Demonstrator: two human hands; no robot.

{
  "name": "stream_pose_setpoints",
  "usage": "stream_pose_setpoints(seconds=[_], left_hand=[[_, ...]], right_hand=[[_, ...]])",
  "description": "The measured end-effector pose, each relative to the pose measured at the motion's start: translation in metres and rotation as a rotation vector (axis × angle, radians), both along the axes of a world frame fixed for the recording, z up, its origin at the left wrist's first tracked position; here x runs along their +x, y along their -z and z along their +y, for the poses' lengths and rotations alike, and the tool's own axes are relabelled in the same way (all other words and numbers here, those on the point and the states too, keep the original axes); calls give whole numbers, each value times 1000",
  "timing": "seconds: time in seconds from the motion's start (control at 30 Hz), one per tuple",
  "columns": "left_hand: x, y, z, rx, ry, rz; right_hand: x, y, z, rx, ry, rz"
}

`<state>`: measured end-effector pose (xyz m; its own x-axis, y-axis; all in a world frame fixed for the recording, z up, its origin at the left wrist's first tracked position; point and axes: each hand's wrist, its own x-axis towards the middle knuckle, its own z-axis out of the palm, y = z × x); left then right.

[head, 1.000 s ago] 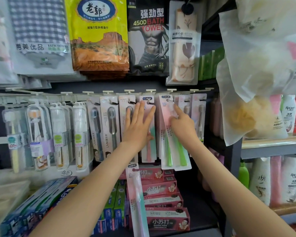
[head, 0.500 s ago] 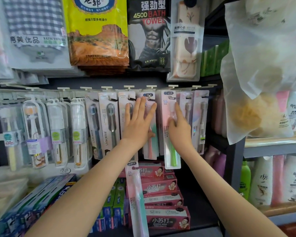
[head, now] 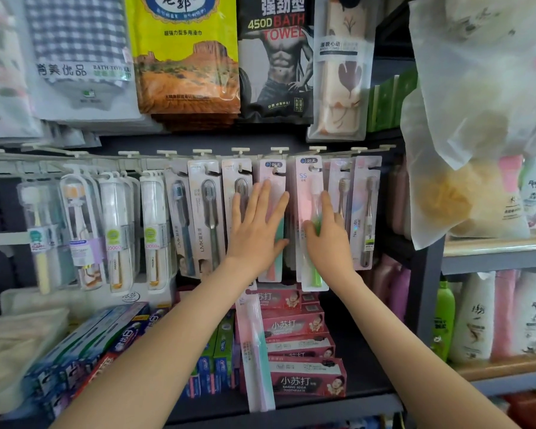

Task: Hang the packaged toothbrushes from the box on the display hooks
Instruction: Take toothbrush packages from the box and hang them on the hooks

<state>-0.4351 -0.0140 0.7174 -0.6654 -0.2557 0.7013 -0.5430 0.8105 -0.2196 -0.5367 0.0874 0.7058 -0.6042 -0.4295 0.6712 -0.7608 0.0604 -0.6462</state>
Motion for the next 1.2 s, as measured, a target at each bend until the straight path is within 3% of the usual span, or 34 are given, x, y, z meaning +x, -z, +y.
stream_pose_setpoints(seconds=[0.2, 0.4, 0.67, 0.9, 1.2], left_hand=[[24, 40, 7, 38, 39, 46], [51, 111, 6, 97, 35, 84], [83, 177, -2, 211, -25, -27], [111, 198, -22, 368, -77, -170], [121, 195, -33, 468, -97, -281]], right_hand=[[15, 31, 6, -33, 136, 140], [51, 101, 18, -147, 243, 69], [84, 174, -9, 184, -97, -118], [84, 191, -41, 334, -160, -421], [91, 181, -24, 360, -288, -335]])
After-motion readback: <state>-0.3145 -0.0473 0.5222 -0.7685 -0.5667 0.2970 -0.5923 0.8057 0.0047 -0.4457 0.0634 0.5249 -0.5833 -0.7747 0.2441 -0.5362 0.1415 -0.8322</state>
